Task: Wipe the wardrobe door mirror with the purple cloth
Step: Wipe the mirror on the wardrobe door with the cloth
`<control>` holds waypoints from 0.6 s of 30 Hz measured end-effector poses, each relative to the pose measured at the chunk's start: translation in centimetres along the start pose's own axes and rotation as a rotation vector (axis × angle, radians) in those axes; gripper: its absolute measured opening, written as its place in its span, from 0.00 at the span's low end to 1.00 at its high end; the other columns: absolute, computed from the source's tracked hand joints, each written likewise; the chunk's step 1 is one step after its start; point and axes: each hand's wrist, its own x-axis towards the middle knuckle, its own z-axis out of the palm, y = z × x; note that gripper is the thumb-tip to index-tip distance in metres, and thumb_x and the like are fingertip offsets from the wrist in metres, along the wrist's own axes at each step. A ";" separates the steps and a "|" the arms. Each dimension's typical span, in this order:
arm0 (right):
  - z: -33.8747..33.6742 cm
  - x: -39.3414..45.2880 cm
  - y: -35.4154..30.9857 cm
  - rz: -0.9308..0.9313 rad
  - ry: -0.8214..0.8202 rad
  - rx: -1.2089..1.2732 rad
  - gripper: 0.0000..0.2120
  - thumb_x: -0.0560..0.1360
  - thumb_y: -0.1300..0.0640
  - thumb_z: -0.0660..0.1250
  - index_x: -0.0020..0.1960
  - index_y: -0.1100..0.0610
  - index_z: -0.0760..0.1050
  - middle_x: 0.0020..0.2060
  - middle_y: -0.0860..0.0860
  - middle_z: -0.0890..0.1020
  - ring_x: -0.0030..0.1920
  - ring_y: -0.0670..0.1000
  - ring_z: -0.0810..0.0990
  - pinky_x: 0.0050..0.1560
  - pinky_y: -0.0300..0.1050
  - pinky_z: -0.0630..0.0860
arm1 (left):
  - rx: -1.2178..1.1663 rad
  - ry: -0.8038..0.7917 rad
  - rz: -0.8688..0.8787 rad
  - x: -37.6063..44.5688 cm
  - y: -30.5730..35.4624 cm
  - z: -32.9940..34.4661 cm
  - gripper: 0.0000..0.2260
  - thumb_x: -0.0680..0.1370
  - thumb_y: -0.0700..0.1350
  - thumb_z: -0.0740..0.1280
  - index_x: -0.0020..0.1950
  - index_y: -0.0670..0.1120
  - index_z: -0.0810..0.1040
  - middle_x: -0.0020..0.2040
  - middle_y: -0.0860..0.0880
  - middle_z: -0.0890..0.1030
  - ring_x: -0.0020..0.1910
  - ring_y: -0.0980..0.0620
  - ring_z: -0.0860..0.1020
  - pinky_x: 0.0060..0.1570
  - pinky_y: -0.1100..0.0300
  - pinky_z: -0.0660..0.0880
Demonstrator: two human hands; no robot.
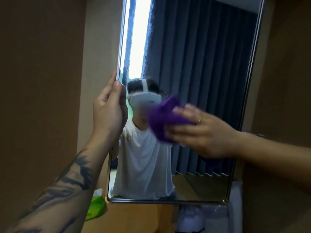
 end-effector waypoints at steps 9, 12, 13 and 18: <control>0.3 2.0 -0.4 0.453 0.140 0.001 0.23 0.81 0.55 0.61 0.76 0.55 0.72 0.76 0.55 0.72 0.78 0.68 0.64 0.77 0.71 0.58 | 0.020 -0.054 0.009 -0.3 -0.4 -0.6 0.18 0.87 0.45 0.57 0.77 0.47 0.70 0.39 0.72 0.79 0.38 0.79 0.76 0.39 0.82 0.70; 0.9 1.5 -2.2 -0.049 -0.026 0.021 0.20 0.84 0.56 0.58 0.75 0.52 0.73 0.74 0.52 0.75 0.78 0.65 0.65 0.75 0.69 0.64 | -0.009 -0.084 -0.005 -0.7 -0.6 -1.0 0.18 0.88 0.47 0.54 0.78 0.48 0.69 0.47 0.73 0.77 0.45 0.81 0.75 0.45 0.82 0.69; 0.6 1.7 -1.3 -0.093 -0.035 -0.006 0.20 0.84 0.56 0.58 0.75 0.52 0.74 0.73 0.52 0.76 0.78 0.64 0.67 0.75 0.68 0.65 | -0.032 -0.076 -0.015 -0.7 -0.5 -1.1 0.18 0.88 0.48 0.54 0.76 0.49 0.71 0.46 0.74 0.77 0.47 0.81 0.75 0.47 0.82 0.70; 0.2 4.0 0.3 0.503 0.214 0.038 0.21 0.82 0.56 0.62 0.74 0.57 0.75 0.74 0.55 0.75 0.76 0.66 0.68 0.75 0.69 0.61 | -0.118 -0.073 -0.069 -0.7 -0.3 -1.3 0.18 0.88 0.51 0.53 0.74 0.52 0.74 0.43 0.79 0.76 0.55 0.78 0.73 0.62 0.79 0.67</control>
